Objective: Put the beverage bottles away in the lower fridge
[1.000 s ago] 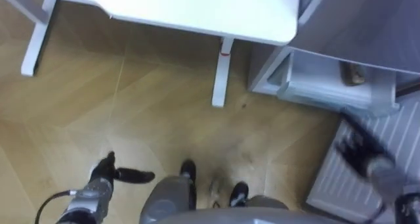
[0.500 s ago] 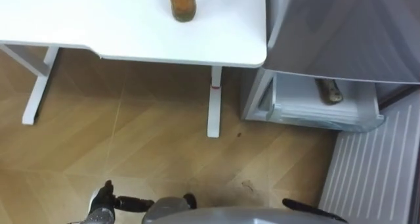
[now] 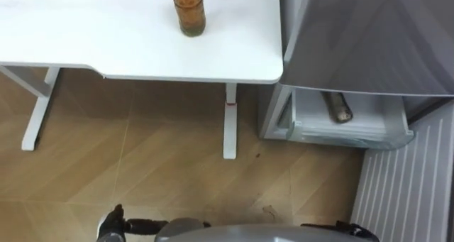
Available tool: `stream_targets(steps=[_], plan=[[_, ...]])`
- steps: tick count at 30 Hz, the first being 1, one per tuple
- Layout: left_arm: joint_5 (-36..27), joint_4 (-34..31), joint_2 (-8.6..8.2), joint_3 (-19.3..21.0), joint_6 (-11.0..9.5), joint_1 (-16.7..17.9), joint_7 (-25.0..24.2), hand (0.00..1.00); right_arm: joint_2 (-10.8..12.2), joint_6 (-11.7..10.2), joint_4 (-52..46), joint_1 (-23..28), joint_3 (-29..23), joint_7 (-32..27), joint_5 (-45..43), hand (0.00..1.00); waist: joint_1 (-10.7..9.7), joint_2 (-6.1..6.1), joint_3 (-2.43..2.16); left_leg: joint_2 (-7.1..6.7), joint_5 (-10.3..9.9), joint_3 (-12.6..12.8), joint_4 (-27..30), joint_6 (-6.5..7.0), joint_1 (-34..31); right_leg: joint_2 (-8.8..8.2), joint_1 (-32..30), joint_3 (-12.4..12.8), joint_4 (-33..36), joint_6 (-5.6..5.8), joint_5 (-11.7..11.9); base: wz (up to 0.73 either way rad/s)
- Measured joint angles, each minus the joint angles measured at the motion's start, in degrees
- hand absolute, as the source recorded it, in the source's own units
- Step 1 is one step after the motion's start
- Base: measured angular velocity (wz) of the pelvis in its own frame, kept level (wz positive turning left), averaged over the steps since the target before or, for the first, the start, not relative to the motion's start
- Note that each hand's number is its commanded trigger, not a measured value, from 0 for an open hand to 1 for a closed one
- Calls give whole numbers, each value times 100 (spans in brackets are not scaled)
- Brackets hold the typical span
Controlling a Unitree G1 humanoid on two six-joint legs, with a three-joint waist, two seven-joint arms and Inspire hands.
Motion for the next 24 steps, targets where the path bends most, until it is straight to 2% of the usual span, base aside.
stream_targets(steps=[5,8,11,16,19,21,22,24], plan=[[-11,-19,-14,199,47,43,33,0,1,-7,-46,62,-48,-24,-3,0,-10,24,-10,-2,-108,14,113,7,70,-6,115,26,-4,27,-59,-2],[-9,-59,-19,303,61,12,214,0,2,-8,-48,102,-48,-58,-3,0,-10,43,-55,-2,-133,24,133,7,73,-8,122,30,-6,33,-64,0],[-8,-59,-24,415,61,-16,435,0,1,-17,-57,127,-49,-77,-5,0,-11,42,-75,1,-149,30,138,4,93,-8,135,42,2,34,-64,0],[-12,-65,-23,492,61,-43,779,0,0,-31,-69,171,-76,-107,-101,0,-13,79,-70,7,-165,8,130,3,142,-5,171,40,37,33,-63,-1],[-368,-222,-16,679,54,-61,1032,0,-35,-27,-70,175,-98,-124,-123,0,-10,113,-69,23,-206,-24,205,5,123,1,165,5,102,34,-63,4],[-1200,-591,-21,981,39,-62,1305,0,-41,-17,-66,190,-168,-173,-178,0,-7,124,-65,22,-209,-28,186,7,120,1,166,3,105,34,-63,0],[-1417,-660,-22,1050,2,-67,1381,0,-41,-17,-69,193,-206,-180,-195,0,-6,127,-66,22,-210,-27,187,7,121,1,166,9,108,34,-63,-4],[-2046,-826,-21,1220,-170,-104,1629,0,-37,-18,-64,228,-267,-239,-243,0,22,143,-63,24,-213,-14,181,9,175,1,207,34,106,34,-63,-5]])
